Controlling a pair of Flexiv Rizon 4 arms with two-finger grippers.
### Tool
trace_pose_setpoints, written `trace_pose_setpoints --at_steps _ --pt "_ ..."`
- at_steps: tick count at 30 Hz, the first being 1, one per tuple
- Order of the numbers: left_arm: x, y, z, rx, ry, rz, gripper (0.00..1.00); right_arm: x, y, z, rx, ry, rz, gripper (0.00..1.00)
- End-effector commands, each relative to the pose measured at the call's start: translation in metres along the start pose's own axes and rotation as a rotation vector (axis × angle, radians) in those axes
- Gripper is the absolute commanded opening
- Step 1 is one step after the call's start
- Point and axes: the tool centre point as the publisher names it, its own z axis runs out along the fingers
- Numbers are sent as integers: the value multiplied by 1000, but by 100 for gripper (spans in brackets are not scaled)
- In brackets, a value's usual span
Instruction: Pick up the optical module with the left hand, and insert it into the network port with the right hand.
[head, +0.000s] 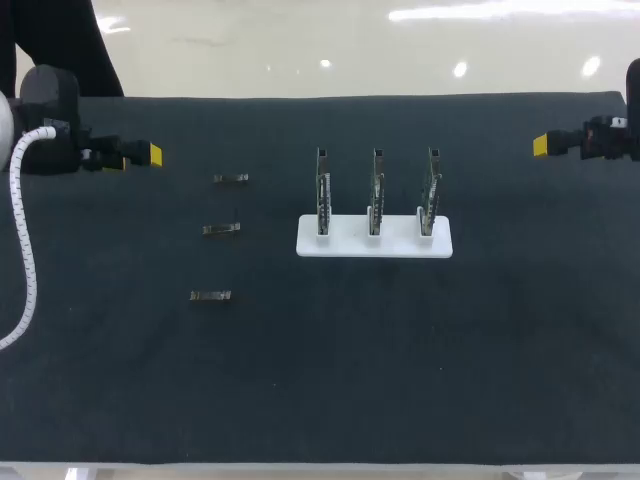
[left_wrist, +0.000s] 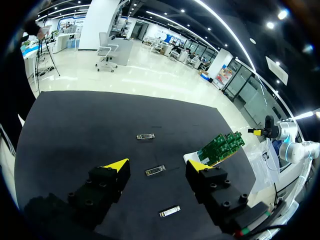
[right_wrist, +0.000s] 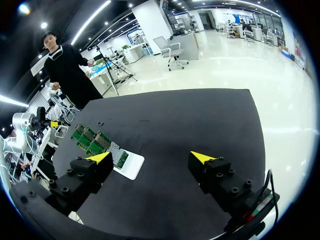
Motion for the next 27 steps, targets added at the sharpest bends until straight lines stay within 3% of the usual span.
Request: trace_pose_setpoints --at_steps 1,26,27 --pt "-1 -1 0 -3 4 -1 100 0 2 -1 8 1 2 100" --pt "-1 -1 0 -3 4 -1 100 0 2 -1 8 1 2 100" --pt "-1 -1 0 -3 4 -1 100 -4 0 0 -24 0 -19 100"
